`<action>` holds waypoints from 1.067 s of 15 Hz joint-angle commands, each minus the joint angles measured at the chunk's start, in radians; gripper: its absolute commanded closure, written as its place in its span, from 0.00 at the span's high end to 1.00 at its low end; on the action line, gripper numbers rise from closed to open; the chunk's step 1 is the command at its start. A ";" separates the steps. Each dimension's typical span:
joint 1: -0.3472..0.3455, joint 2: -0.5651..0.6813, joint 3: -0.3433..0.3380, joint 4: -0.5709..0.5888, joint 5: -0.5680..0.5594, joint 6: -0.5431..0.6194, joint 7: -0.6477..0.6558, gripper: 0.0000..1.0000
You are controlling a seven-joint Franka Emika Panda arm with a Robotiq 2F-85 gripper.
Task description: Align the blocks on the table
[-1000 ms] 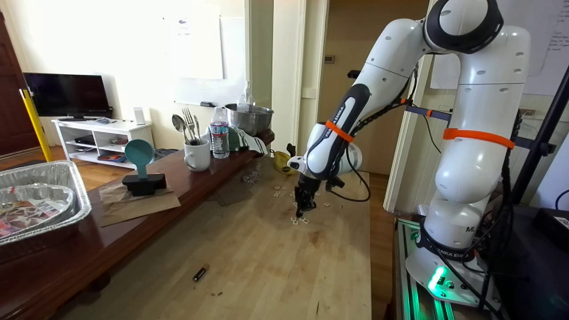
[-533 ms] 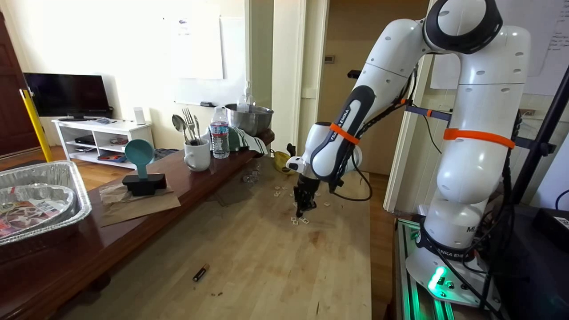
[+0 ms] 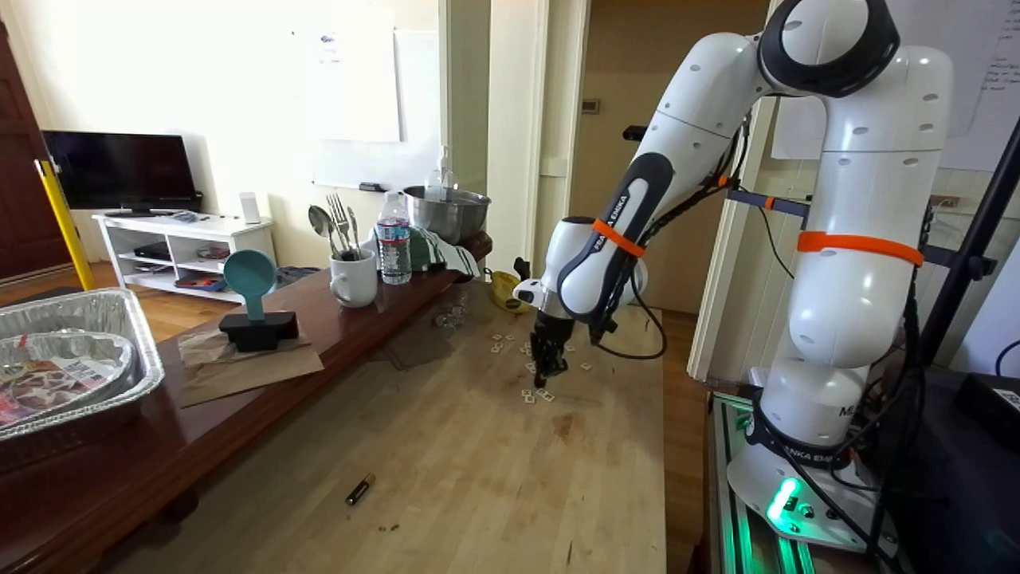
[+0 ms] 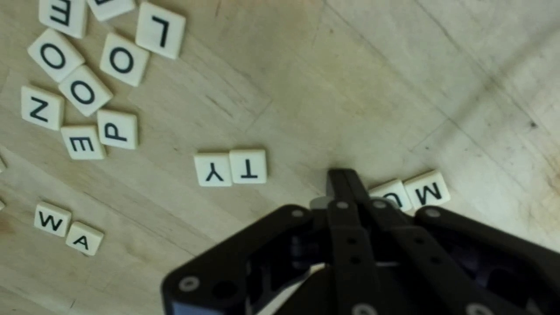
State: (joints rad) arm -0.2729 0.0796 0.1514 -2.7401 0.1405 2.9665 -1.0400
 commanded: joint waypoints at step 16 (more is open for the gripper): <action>0.095 -0.018 -0.065 -0.023 0.077 -0.133 0.009 0.00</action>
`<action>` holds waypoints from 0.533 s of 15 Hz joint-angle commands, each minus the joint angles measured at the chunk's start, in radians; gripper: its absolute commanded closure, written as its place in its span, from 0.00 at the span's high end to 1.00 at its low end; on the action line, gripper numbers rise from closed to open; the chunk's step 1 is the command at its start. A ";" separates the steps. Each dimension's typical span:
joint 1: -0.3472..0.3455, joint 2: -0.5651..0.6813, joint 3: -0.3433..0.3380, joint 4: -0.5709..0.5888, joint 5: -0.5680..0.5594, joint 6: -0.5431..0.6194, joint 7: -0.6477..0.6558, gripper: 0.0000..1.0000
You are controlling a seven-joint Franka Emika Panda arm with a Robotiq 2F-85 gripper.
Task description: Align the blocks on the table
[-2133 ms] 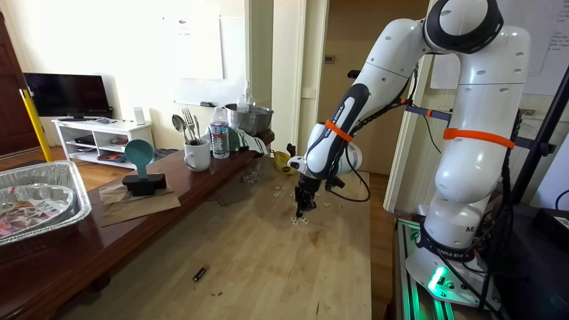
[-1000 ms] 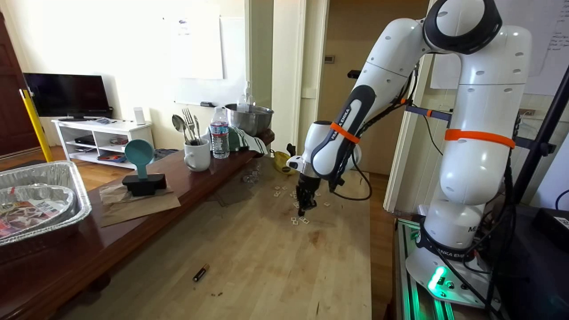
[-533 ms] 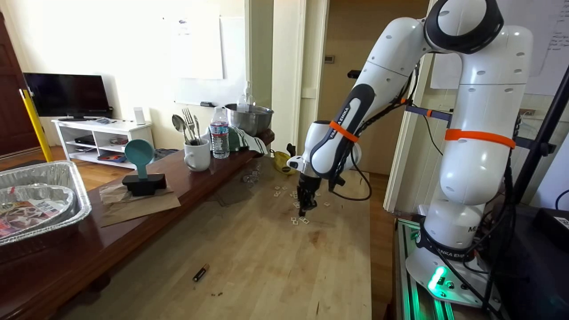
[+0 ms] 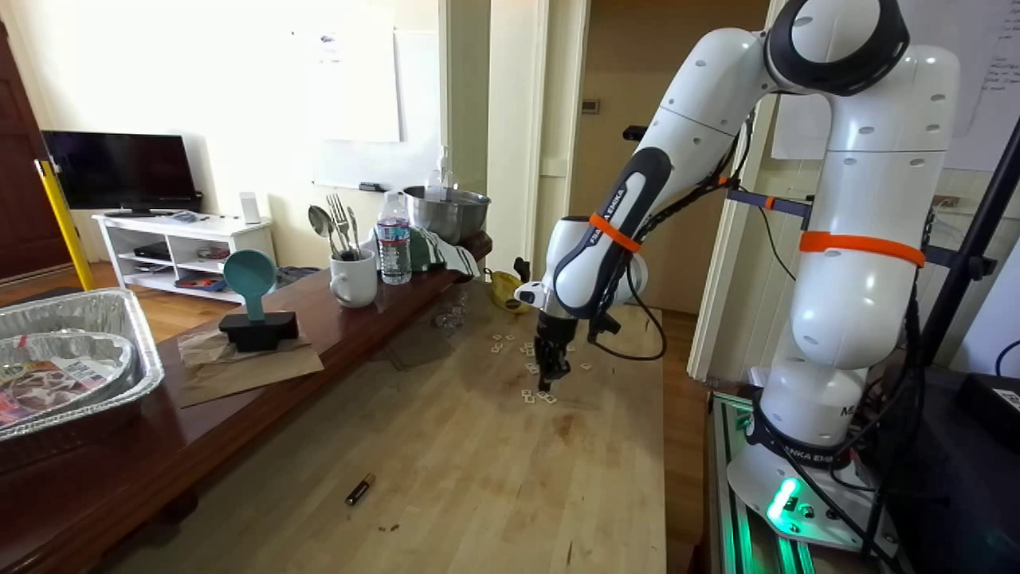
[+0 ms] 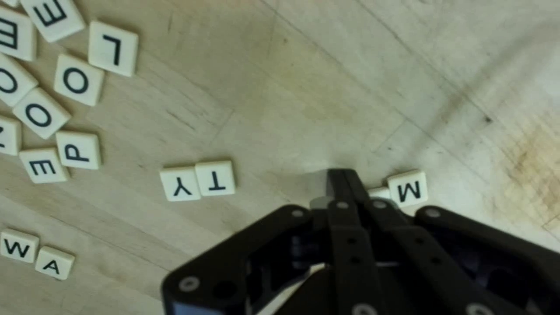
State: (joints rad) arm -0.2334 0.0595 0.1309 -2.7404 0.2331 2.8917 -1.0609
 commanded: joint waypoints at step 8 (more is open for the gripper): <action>0.109 -0.028 -0.094 -0.011 -0.037 -0.029 0.074 0.00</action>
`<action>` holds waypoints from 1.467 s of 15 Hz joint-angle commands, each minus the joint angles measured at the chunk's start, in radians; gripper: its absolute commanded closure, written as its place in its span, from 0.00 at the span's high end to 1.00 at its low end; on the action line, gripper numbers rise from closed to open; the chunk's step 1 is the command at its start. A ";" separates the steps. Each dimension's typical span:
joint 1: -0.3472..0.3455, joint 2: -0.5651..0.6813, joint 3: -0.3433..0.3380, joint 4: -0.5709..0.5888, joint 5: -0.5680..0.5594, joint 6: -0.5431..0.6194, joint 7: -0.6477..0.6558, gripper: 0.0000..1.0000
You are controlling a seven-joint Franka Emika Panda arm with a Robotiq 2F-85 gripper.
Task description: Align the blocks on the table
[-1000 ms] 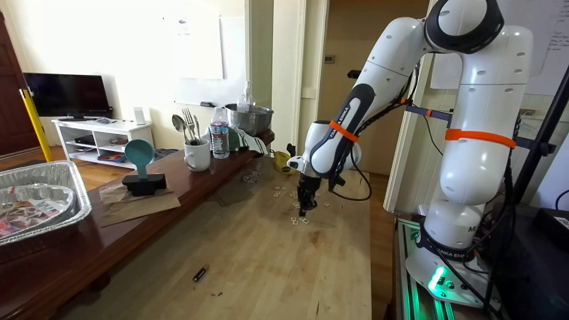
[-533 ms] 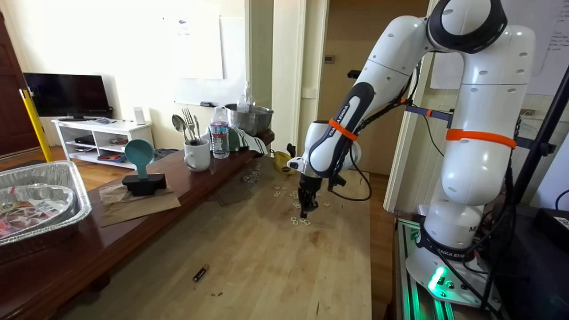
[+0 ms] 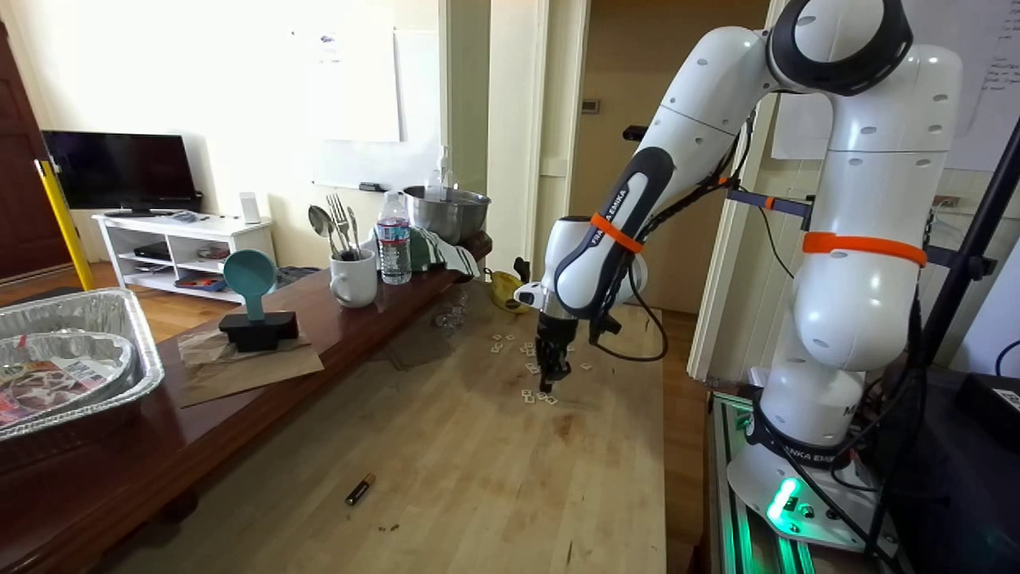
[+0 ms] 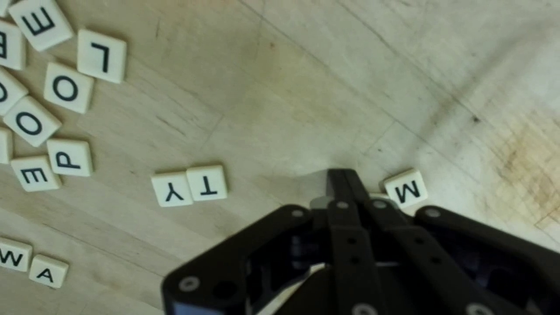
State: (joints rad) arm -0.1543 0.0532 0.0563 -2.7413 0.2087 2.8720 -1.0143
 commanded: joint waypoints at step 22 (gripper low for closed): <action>0.121 0.012 0.029 -0.003 0.167 0.080 -0.060 0.00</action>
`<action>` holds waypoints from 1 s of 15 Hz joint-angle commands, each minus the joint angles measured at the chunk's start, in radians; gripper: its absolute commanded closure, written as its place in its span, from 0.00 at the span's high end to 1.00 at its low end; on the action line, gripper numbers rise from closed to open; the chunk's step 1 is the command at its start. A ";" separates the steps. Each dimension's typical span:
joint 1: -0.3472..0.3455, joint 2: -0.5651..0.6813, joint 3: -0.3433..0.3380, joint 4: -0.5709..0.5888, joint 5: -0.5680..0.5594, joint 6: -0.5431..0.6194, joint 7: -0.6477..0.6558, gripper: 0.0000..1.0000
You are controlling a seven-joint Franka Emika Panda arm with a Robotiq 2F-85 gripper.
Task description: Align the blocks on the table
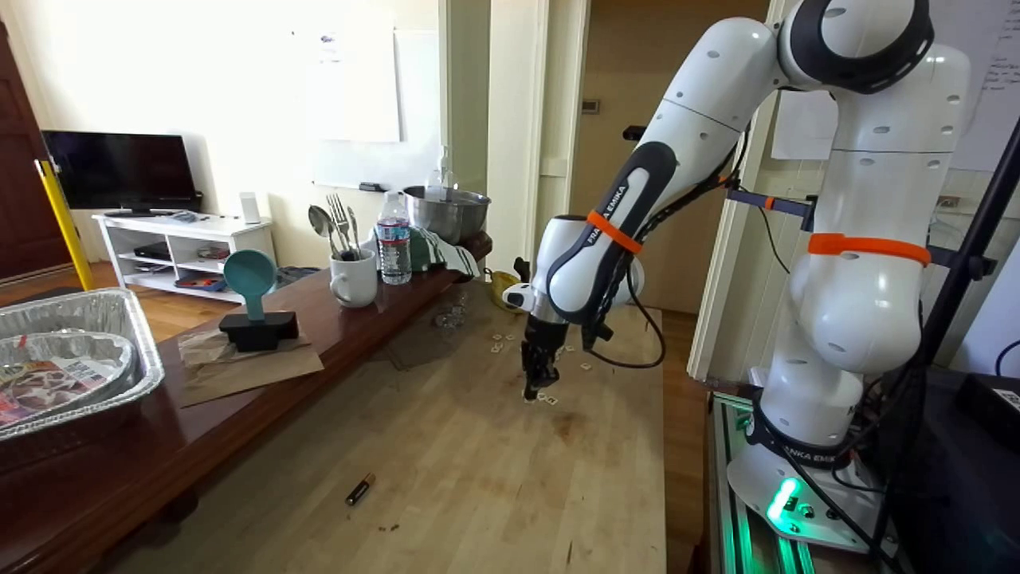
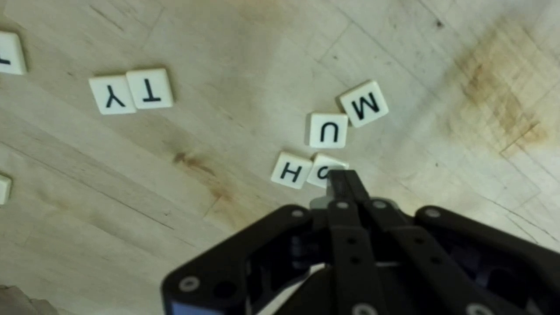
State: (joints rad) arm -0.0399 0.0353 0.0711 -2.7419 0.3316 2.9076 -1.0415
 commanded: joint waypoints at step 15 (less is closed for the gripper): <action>0.001 0.071 0.014 0.018 0.121 0.096 0.253 0.00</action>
State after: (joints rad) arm -0.0400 0.0721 0.0838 -2.7326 0.3876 2.9714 -0.8694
